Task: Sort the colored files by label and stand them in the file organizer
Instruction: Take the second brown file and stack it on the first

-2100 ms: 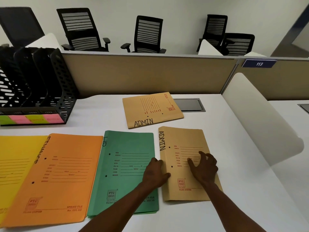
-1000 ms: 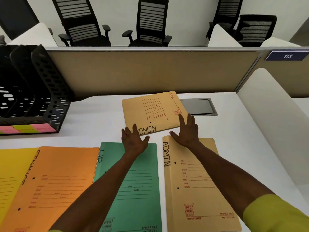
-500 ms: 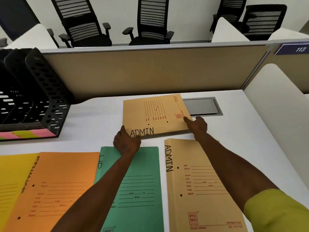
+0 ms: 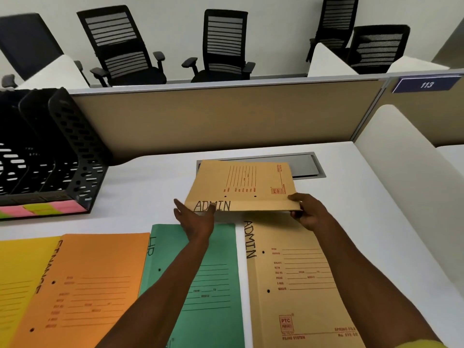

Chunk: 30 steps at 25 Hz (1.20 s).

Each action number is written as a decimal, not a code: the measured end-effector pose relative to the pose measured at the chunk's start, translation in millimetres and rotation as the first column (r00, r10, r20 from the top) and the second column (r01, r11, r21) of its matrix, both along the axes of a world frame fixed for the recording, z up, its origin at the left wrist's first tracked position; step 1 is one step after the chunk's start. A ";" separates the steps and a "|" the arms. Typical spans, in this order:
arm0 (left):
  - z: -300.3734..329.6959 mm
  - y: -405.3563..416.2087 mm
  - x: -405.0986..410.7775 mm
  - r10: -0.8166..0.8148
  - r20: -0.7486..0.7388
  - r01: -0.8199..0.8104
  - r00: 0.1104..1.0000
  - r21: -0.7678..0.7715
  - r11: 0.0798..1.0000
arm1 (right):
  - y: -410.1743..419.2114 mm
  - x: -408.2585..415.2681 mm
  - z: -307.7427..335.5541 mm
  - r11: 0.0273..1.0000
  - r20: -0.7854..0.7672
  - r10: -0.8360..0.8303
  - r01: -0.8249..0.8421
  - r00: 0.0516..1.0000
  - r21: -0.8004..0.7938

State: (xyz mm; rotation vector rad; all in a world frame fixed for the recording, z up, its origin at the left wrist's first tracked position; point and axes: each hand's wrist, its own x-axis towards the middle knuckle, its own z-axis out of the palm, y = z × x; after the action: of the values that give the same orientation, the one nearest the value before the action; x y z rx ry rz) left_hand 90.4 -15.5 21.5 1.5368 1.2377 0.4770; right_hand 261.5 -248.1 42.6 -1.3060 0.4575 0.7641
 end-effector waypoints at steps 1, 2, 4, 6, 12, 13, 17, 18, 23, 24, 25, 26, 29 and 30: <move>2.3 -12.5 -0.7 0.035 -0.017 -0.036 0.999 -0.058 0.998 | -5.2 -9.5 -1.2 0.999 -0.029 -0.012 0.013 1.000 0.048; 4.7 -28.0 -2.8 0.058 -0.013 -0.060 0.998 -0.118 0.991 | -10.8 -21.3 -1.4 0.995 -0.051 -0.034 0.038 0.998 0.095; 3.9 -59.8 -10.2 0.045 0.037 -0.036 0.998 -0.228 0.973 | -18.6 -50.7 -2.1 0.988 -0.046 -0.023 0.029 0.999 0.155; 0.2 -84.2 -11.6 0.025 0.126 0.016 0.992 -0.317 0.948 | -20.8 -80.6 -4.2 0.986 -0.009 0.081 -0.079 0.997 0.145; -1.2 -104.9 -20.9 -0.037 0.278 0.133 0.960 -0.333 0.933 | -43.0 -124.2 -3.0 0.994 0.004 0.090 -0.090 0.996 0.062; -4.4 -100.9 -21.8 -0.056 0.294 0.158 0.954 -0.338 0.928 | -47.3 -115.7 -3.3 0.999 0.038 0.039 -0.039 0.999 0.017; 5.6 -96.6 -36.9 -0.182 0.358 0.304 0.916 -0.322 0.896 | -72.3 -81.2 6.0 0.945 0.250 0.108 -0.021 0.962 -0.326; 6.7 -95.8 -39.3 -0.217 0.365 0.343 0.905 -0.328 0.880 | -73.4 -71.5 9.1 0.878 0.272 0.262 -0.111 0.926 -0.466; 11.3 -105.5 -58.4 -0.405 0.411 0.546 0.817 -0.325 0.773 | -83.5 -55.1 25.3 0.590 0.181 0.649 -0.338 0.739 -0.733; 13.6 -106.9 -62.1 -0.444 0.412 0.579 0.796 -0.307 0.755 | -86.1 -54.0 24.3 0.587 0.191 0.649 -0.325 0.736 -0.742; 16.7 -109.1 -67.3 -0.480 0.419 0.615 0.771 -0.293 0.732 | -89.4 -58.3 26.8 0.608 0.209 0.629 -0.305 0.749 -0.733; 18.3 -109.8 -72.0 -0.520 0.417 0.650 0.746 -0.282 0.706 | -92.7 -61.1 24.7 0.651 0.233 0.590 -0.285 0.773 -0.704; 19.0 -117.7 -87.9 -0.618 0.392 0.726 0.681 -0.251 0.641 | -108.4 -79.3 26.6 0.714 0.271 0.527 -0.247 0.806 -0.655; 19.6 -121.3 -88.4 -0.641 0.365 0.732 0.675 -0.227 0.642 | -116.2 -81.8 21.9 0.743 0.289 0.484 -0.213 0.826 -0.634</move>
State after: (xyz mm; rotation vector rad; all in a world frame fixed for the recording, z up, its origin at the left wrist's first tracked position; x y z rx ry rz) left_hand 2.0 -136.8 41.1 1.4408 0.4136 -0.0762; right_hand 179.7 -364.3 64.5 -2.1394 0.0500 0.6289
